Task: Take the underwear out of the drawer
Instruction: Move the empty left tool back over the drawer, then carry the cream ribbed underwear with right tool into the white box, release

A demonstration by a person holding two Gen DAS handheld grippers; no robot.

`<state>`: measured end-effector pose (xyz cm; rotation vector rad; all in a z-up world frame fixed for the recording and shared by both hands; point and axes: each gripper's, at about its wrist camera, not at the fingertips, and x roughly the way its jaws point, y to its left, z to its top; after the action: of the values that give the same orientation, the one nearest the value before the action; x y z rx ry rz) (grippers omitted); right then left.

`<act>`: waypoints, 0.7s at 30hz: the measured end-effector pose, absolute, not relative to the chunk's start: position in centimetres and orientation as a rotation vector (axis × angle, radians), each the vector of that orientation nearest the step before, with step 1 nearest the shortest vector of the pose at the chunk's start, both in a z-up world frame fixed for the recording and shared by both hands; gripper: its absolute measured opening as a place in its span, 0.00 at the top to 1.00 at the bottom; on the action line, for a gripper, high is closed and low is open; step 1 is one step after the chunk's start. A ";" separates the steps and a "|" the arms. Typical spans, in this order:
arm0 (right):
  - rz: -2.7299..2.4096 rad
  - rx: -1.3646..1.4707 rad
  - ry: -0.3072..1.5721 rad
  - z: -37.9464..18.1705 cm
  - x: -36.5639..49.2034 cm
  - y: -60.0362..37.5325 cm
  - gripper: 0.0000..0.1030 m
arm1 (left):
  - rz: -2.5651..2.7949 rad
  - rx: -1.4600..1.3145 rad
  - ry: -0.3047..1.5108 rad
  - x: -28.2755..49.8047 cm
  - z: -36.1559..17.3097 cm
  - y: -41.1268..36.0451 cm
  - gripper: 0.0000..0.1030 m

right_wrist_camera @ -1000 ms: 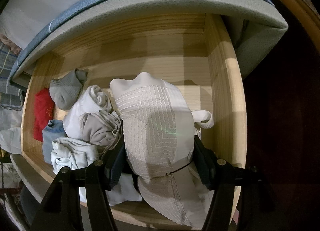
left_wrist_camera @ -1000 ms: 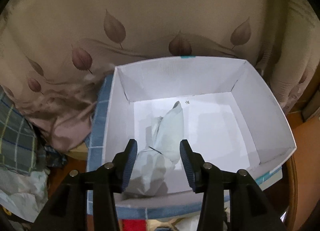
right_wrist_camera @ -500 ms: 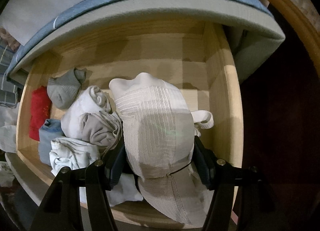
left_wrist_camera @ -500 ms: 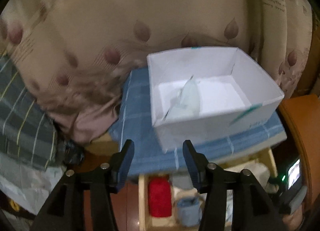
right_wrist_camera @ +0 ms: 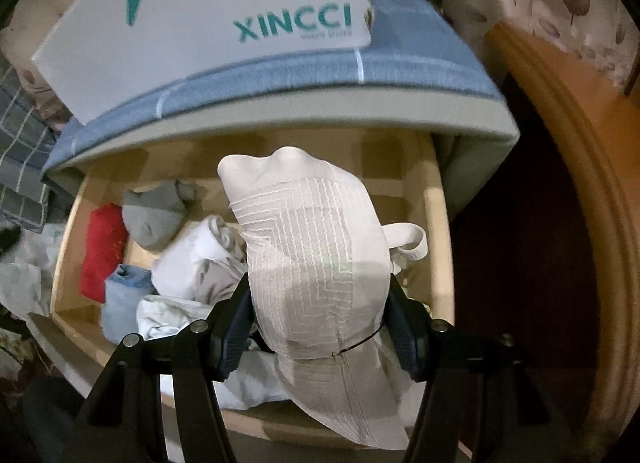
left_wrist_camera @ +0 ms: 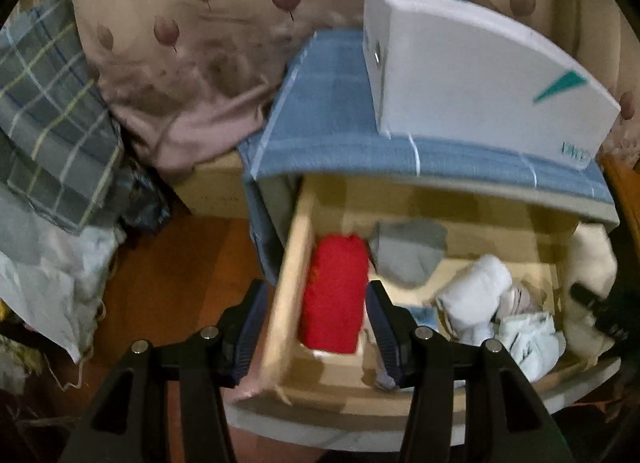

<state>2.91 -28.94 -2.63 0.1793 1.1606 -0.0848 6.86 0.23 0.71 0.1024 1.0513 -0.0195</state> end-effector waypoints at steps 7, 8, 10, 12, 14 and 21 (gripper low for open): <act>-0.054 0.182 1.091 2.9 2.4 -29.6 0.44 | -0.017 0.151 1.084 6.1 -1.4 -1.2 0.50; -0.050 0.183 1.082 3.7 2.5 -29.9 0.44 | -0.022 0.156 1.070 6.0 -1.3 -1.3 0.50; -0.042 0.175 1.055 5.7 2.6 -30.1 0.44 | -0.033 0.158 1.058 5.8 -1.2 -1.3 0.50; -0.033 0.171 1.020 7.8 2.9 -30.1 0.44 | -0.032 0.158 1.066 5.8 -1.4 -1.3 0.50; -0.028 0.172 0.991 9.6 3.6 -30.1 0.44 | -0.028 0.159 1.071 5.9 -1.4 -1.4 0.50; -0.015 0.130 0.901 15.5 8.5 -28.7 0.44 | -0.034 0.162 1.077 6.1 -1.7 -1.4 0.50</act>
<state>8.46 -28.73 15.45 0.1297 0.9006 -0.0147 6.05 -1.45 -1.74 0.1616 1.0774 -0.0340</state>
